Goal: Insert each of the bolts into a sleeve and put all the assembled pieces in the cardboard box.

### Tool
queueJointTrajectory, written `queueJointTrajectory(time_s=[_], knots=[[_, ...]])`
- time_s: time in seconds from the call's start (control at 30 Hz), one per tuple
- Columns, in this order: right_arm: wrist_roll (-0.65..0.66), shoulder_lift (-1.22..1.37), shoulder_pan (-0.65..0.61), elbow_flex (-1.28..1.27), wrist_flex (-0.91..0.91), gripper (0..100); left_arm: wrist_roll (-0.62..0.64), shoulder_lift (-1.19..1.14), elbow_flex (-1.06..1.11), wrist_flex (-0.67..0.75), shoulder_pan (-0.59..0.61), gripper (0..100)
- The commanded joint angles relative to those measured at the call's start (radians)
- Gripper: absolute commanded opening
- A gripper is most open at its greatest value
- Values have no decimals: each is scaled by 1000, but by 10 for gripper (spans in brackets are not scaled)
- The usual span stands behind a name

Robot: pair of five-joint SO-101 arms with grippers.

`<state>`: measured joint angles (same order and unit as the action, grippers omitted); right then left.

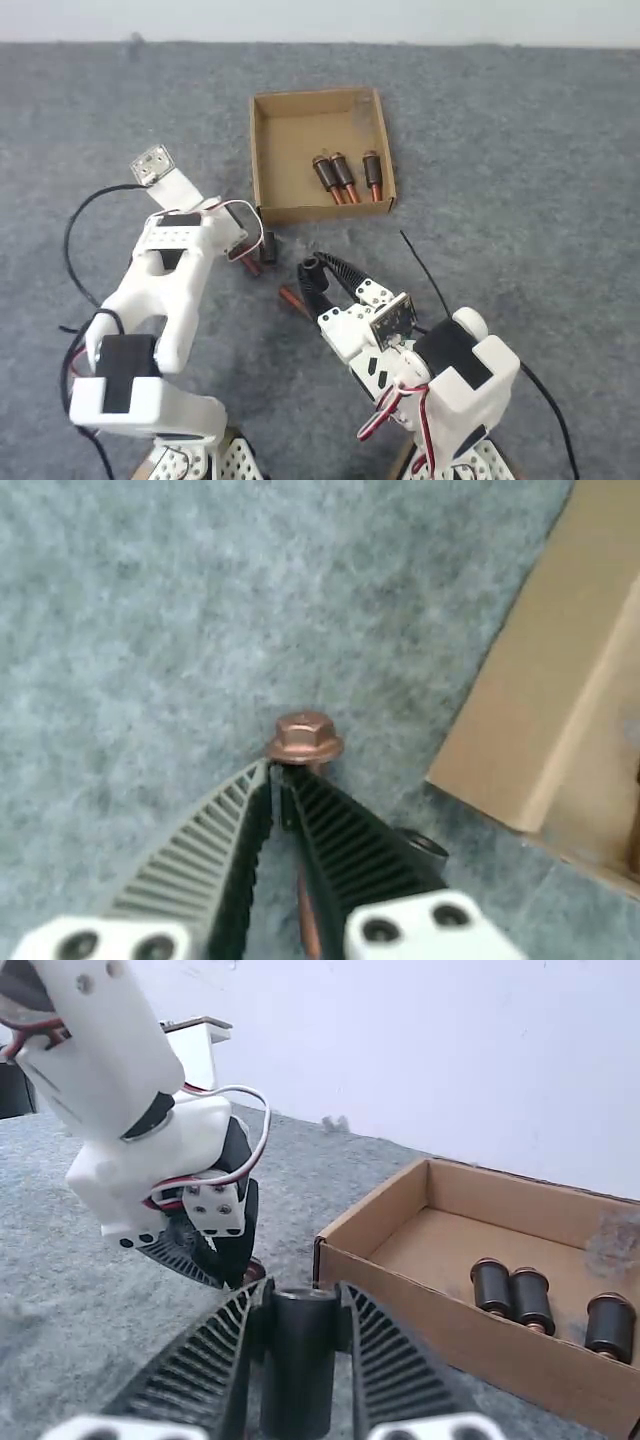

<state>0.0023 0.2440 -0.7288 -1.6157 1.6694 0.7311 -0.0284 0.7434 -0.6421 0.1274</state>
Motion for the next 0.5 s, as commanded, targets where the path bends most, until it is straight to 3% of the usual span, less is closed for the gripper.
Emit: queueJointTrajectory(time_s=[0.0,0.13,0.47], knots=[[0,-47,21,3,2,7,8,110,-47,-54,-2,104],[0,-47,21,5,2,7,48,158,-5,-68,-26,175],[0,-47,21,6,2,7,55,-11,-58,-23,-21,117]])
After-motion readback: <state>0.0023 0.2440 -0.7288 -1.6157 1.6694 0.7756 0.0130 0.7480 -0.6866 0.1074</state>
